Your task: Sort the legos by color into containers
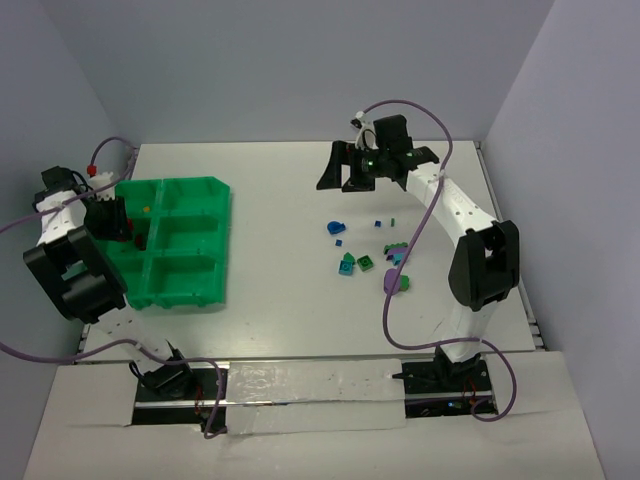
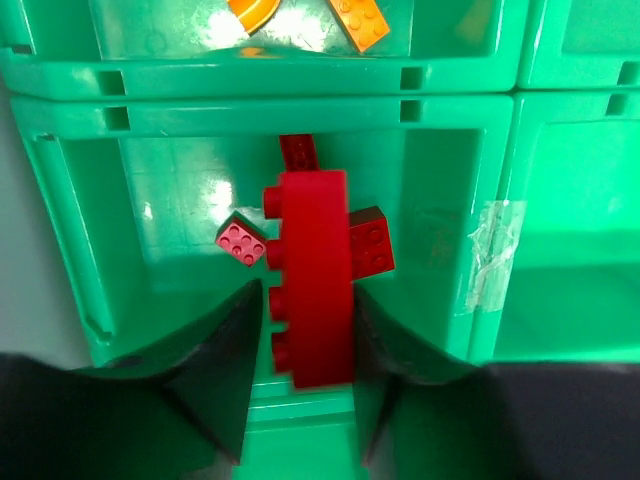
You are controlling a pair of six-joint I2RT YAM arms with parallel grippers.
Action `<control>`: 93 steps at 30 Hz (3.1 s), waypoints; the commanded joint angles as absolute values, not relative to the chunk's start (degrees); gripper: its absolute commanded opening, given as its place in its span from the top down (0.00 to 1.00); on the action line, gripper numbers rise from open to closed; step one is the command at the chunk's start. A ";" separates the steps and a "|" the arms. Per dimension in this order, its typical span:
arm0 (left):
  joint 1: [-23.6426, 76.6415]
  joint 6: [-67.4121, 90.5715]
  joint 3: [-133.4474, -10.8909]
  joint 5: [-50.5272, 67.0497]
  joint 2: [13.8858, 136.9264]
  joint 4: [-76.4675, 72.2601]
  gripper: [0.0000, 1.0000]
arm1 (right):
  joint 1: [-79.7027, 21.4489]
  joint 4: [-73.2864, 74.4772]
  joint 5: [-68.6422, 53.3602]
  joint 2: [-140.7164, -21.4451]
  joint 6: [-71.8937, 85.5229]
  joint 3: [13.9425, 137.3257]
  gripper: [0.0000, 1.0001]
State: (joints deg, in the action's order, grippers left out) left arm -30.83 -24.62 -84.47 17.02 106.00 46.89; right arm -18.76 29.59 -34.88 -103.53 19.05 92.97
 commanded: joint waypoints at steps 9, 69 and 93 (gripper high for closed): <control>-27.59 -26.19 -87.23 15.69 100.28 45.02 0.28 | -17.62 40.52 -23.63 -98.26 2.79 92.78 0.01; -7.34 -23.47 -86.65 20.26 85.65 40.38 0.23 | -8.88 51.31 -25.83 -93.34 -71.59 55.27 0.37; -7.24 -4.87 -90.00 38.30 85.90 40.49 0.01 | -10.53 54.38 -35.46 -79.81 -59.56 64.56 1.00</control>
